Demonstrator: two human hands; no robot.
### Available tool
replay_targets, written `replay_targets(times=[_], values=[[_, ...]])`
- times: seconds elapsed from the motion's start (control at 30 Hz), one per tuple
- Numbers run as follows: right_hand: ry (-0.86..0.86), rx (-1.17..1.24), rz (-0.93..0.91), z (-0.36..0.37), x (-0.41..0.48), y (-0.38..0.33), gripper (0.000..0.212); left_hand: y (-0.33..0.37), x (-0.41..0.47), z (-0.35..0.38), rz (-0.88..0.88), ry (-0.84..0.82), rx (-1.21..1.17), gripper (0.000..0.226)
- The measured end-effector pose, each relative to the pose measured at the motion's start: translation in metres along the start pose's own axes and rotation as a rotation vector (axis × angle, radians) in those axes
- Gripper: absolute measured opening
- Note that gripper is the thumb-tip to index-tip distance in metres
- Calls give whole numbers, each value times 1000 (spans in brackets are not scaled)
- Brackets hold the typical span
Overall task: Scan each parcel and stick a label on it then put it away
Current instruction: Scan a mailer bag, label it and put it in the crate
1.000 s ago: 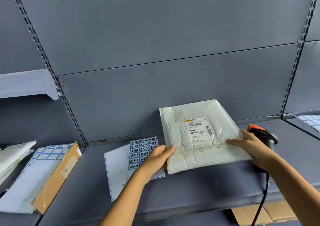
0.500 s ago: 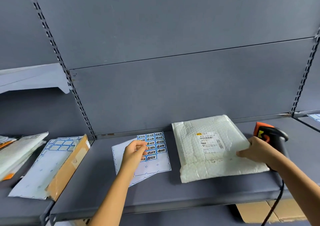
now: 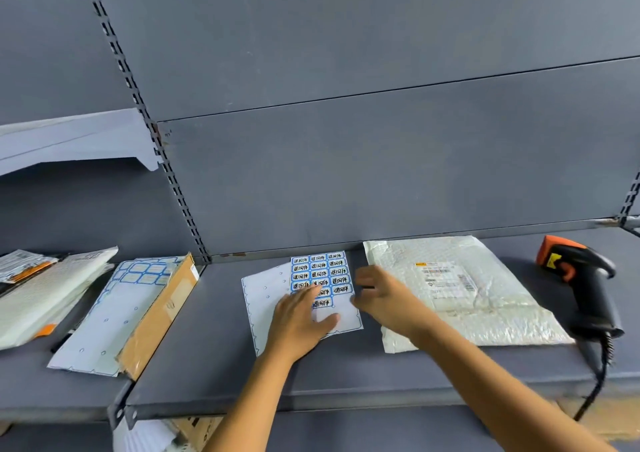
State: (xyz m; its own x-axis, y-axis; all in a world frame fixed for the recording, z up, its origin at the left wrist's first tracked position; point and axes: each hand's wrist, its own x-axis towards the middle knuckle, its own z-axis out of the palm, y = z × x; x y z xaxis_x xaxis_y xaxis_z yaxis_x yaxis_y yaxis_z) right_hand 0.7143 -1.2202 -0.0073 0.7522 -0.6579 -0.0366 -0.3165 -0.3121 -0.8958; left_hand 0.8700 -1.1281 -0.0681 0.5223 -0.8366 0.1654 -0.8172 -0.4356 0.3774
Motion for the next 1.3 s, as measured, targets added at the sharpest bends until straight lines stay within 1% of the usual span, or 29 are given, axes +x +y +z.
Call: replay_targets(times=[0.13,0.23,0.3,0.37,0.4,0.5,0.53,0.6,0.67,0.73,0.8,0.87,0.9,0.97,1.03,1.13,1.3], values=[[53,-36,103,32,19,6,31,-4,0,4,32,30,3,65],[101,-2,117,37,26,3,24,-6,1,5,35,47,-7,66],[122,82,135,37,28,0,22,-6,0,5,42,58,-19,66],[154,157,175,36,32,1,26,-6,-2,4,48,61,-34,67],[163,211,201,37,34,3,25,-7,-2,4,51,61,-45,69],[184,399,220,38,39,12,10,-6,-3,4,64,65,-111,76],[186,450,216,38,39,13,15,-5,-3,4,66,68,-141,76],[174,471,194,39,38,14,17,-5,-4,4,80,74,-185,75],[118,439,143,39,36,15,21,-4,-4,4,87,100,-231,70],[75,412,116,38,33,13,31,-4,-5,4,74,137,-328,64],[45,418,112,38,33,14,33,-2,-6,2,64,125,-402,62],[60,439,120,40,37,20,29,-2,-5,2,74,104,-436,61],[81,442,132,41,40,23,32,-2,-5,2,76,106,-451,58],[106,451,149,42,44,27,41,-4,-5,2,67,146,-494,44],[103,446,146,44,46,31,45,-6,-5,1,62,201,-533,26],[103,409,126,48,49,37,44,-7,-5,1,66,255,-524,14],[117,392,102,47,48,37,37,-7,-4,1,66,307,-490,11]])
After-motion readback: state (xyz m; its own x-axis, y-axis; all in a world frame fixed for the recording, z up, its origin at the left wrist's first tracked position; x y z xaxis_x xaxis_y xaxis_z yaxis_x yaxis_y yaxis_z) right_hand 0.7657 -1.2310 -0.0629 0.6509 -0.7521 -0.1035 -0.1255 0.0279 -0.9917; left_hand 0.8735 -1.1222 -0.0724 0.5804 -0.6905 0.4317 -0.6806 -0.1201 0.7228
